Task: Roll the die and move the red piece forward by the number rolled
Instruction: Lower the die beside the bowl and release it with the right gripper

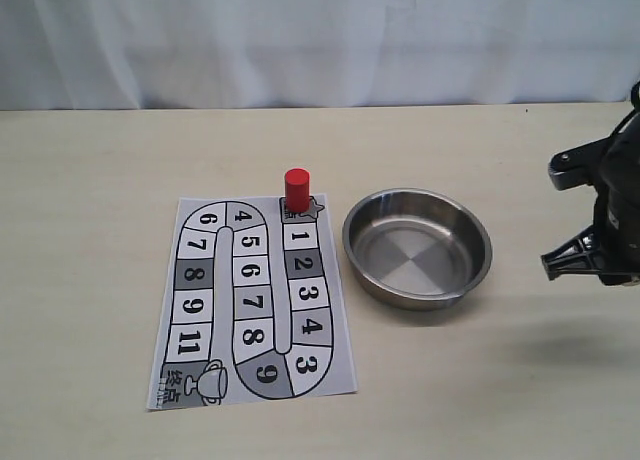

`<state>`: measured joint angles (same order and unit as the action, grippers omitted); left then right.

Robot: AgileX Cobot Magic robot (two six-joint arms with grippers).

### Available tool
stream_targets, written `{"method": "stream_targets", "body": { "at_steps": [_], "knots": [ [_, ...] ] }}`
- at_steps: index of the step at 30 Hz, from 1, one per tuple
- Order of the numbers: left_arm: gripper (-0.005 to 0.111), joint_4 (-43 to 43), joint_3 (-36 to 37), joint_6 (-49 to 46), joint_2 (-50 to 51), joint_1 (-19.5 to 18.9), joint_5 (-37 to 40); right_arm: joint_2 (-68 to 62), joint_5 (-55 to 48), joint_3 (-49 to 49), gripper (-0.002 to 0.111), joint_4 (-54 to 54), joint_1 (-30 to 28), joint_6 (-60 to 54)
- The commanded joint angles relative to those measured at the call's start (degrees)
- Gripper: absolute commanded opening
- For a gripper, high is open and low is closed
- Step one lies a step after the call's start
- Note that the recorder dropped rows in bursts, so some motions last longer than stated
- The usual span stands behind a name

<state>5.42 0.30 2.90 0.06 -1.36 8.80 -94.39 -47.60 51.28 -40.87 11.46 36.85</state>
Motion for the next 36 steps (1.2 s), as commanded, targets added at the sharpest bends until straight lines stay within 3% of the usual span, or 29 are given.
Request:
{"method": "stream_targets", "body": {
  "at_steps": [1, 4, 8, 11, 13, 24, 28, 36],
  "knots": [
    [0.0, -0.13, -0.3, 0.12, -0.06, 0.01, -0.59, 0.41, 6.33, -0.27, 0.005, 10.25, -0.14, -8.8],
    [0.0, -0.13, -0.3, 0.12, -0.06, 0.01, -0.59, 0.41, 10.36, -0.27, 0.018, 20.18, -0.14, -17.67],
    [0.0, -0.13, -0.3, 0.12, -0.06, 0.01, -0.59, -0.5, 14.55, -0.27, 0.053, 35.13, -0.14, -29.92],
    [0.0, -0.13, -0.3, 0.12, -0.06, 0.01, -0.59, -0.9, 14.54, -0.27, 0.075, 38.69, -0.14, -34.74],
    [0.0, -0.13, -0.3, 0.12, -0.06, 0.01, -0.59, -0.93, 13.12, -0.27, 0.079, 38.4, -0.14, -35.43],
    [0.0, -0.13, -0.3, 0.12, -0.06, 0.01, -0.59, -0.93, 12.11, -0.27, 0.079, 33.98, -0.14, -35.62],
    [0.0, -0.13, -0.3, 0.12, -0.06, 0.01, -0.59, -0.93, 10.38, -0.16, 0.078, 28.96, -0.14, -29.96],
    [0.0, -0.13, -0.3, 0.12, -0.06, 0.01, -0.59, -0.93, 6.19, -0.16, 0.05, 23.49, -0.14, -26.29]
  ]
}}
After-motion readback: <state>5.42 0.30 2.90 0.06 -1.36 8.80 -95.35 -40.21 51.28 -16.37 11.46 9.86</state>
